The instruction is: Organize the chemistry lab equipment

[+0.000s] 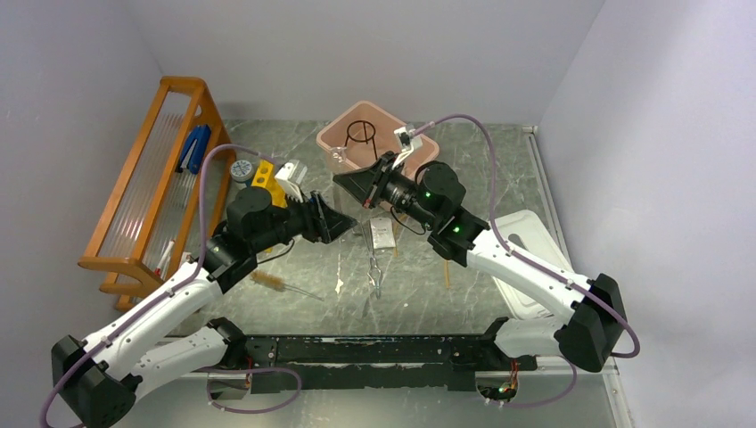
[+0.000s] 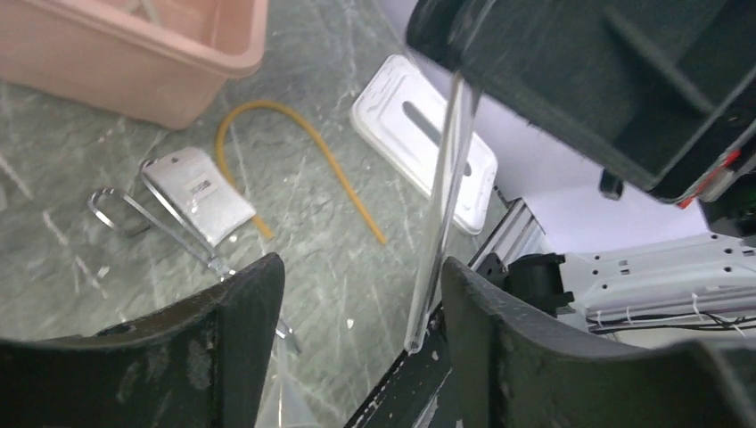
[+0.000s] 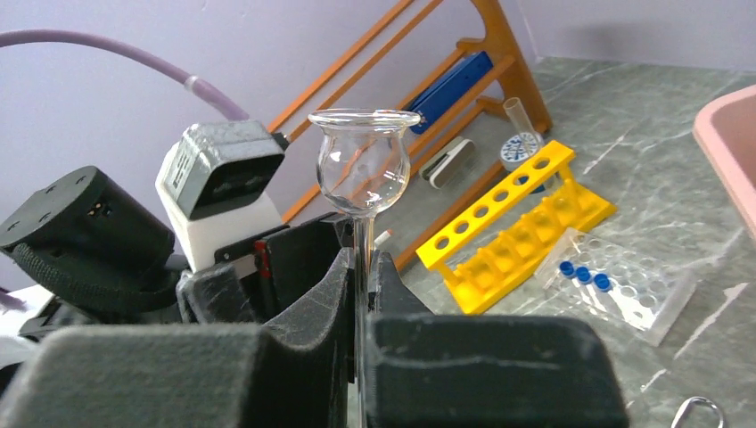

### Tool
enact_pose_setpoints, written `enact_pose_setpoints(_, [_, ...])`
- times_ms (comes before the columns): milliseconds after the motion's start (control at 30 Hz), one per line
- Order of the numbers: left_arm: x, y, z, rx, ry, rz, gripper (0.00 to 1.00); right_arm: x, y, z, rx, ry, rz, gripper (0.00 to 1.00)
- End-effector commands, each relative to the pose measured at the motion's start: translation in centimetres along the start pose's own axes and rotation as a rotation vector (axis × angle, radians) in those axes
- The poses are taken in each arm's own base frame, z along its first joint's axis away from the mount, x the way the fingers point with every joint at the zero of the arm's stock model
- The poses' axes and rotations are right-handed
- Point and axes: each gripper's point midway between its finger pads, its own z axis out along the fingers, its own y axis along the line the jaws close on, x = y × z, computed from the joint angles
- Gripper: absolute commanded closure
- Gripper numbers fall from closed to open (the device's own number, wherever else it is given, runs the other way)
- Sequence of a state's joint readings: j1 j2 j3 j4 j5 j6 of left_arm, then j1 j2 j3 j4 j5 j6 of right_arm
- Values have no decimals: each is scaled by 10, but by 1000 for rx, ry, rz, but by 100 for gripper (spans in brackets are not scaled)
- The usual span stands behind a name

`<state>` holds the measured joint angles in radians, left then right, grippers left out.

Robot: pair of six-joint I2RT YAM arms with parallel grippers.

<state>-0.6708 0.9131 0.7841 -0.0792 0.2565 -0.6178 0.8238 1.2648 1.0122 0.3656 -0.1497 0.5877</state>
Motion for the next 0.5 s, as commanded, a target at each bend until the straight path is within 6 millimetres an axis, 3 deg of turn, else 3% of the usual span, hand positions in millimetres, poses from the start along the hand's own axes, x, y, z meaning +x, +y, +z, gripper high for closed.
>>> enact_pose_setpoints(0, [-25,-34,1,158,-82,2,39,-7,12,-2,-54,-20,52,100])
enact_pose_setpoints(233, [-19,-29,3,151,-63,27,93,-1,4,-1,-20,0,47,100])
enact_pose_setpoints(400, [-28,-30,3,135,-91,46,95,15,-5,1,18,71,68,72])
enact_pose_setpoints(467, [-33,-29,3,120,-102,47,95,21,-8,-3,26,78,88,68])
